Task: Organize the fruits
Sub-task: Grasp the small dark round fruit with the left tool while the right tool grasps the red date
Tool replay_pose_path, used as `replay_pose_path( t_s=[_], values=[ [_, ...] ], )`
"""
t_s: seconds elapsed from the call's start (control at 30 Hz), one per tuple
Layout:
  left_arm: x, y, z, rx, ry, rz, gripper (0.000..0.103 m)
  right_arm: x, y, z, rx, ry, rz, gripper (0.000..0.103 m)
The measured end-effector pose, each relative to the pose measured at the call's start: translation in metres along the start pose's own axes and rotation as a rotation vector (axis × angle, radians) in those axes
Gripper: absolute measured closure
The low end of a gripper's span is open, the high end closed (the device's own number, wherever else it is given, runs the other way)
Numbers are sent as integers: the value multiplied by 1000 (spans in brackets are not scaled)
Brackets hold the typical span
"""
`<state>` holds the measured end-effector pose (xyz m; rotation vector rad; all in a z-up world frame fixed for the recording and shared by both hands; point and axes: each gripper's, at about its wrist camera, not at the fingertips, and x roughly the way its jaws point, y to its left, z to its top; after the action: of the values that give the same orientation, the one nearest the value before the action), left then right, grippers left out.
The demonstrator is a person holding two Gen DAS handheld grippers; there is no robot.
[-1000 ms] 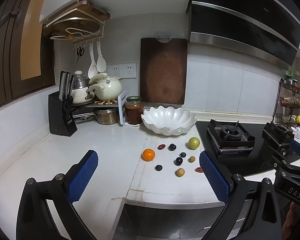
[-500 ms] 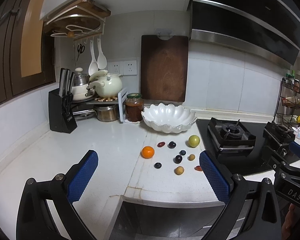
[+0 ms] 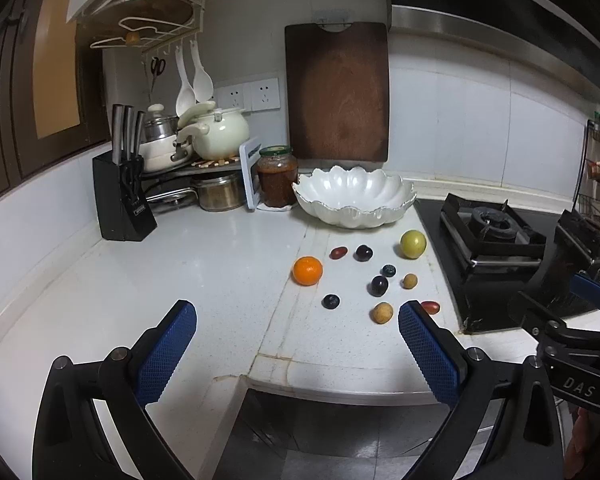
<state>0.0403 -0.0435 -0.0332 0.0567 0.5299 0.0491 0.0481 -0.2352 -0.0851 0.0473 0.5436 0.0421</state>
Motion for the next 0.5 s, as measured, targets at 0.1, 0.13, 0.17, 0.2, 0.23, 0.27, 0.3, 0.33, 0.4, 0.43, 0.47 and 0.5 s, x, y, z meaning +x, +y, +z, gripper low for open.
replay_pose_path(
  t_s=[0.1,0.13,0.17,0.2,0.23,0.27,0.3,0.33,0.4,0.43,0.47,0.5],
  values=[
    [10,-2,0,14,9,-3,0,14,1,-1,-11,25,3,5],
    [14,-3,0,21,12,-3,1,16,2,-1,-15,31,1,6],
    [18,-3,1,26,15,-6,2,20,3,-1,-19,34,1,7],
    [24,-3,2,31,18,-7,4,23,3,0,-22,36,3,8],
    [28,-3,3,34,21,-10,7,28,4,1,-27,37,5,8],
    [35,-4,5,40,29,-21,8,32,5,2,-29,37,9,9],
    [44,-4,6,47,36,-33,9,36,6,3,-29,39,14,10],
    [48,-4,7,51,40,-40,10,42,8,4,-30,41,18,10],
    [66,-5,10,71,62,-61,13,55,11,7,-30,50,14,14],
    [71,-5,11,77,71,-68,14,62,12,9,-29,62,14,15],
    [80,-6,13,82,84,-79,14,68,13,10,-27,73,16,16],
    [89,-7,14,87,96,-94,15,74,14,11,-24,80,19,17]
  ],
)
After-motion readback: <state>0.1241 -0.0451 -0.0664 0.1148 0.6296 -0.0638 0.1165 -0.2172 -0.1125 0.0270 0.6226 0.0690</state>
